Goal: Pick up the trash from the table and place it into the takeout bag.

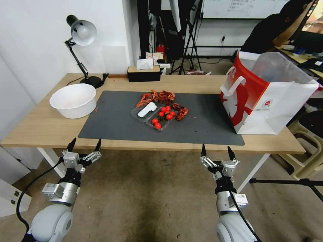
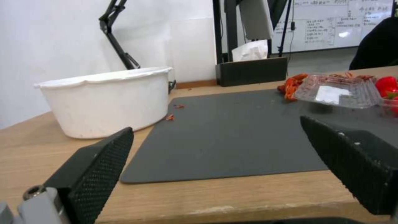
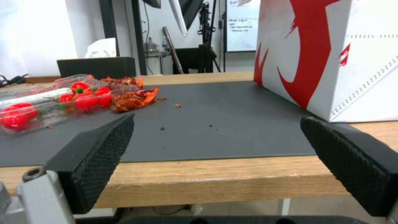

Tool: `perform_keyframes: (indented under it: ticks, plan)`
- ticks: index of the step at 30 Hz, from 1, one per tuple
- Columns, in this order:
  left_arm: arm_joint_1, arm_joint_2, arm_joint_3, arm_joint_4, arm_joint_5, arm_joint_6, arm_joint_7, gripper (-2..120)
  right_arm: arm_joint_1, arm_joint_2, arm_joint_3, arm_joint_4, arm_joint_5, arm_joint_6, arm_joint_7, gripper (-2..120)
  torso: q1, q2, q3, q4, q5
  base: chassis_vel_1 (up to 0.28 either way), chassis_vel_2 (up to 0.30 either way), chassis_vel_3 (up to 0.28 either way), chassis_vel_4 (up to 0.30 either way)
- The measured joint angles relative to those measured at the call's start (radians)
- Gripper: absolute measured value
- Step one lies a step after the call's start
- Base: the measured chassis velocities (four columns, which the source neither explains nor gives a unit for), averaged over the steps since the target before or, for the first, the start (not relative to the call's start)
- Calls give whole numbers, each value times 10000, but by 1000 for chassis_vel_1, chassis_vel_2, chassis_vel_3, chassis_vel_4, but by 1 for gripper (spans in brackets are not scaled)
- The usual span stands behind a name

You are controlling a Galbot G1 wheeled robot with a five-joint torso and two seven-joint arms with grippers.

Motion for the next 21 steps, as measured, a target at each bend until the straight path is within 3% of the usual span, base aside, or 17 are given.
perform_keyframes:
  ticks: [21]
  plan:
    - [-19, 2, 17, 4, 12, 21, 5, 100, -3, 4, -6, -5, -3, 9, 4, 100, 0, 0, 0, 0, -1, 0, 0, 0, 0]
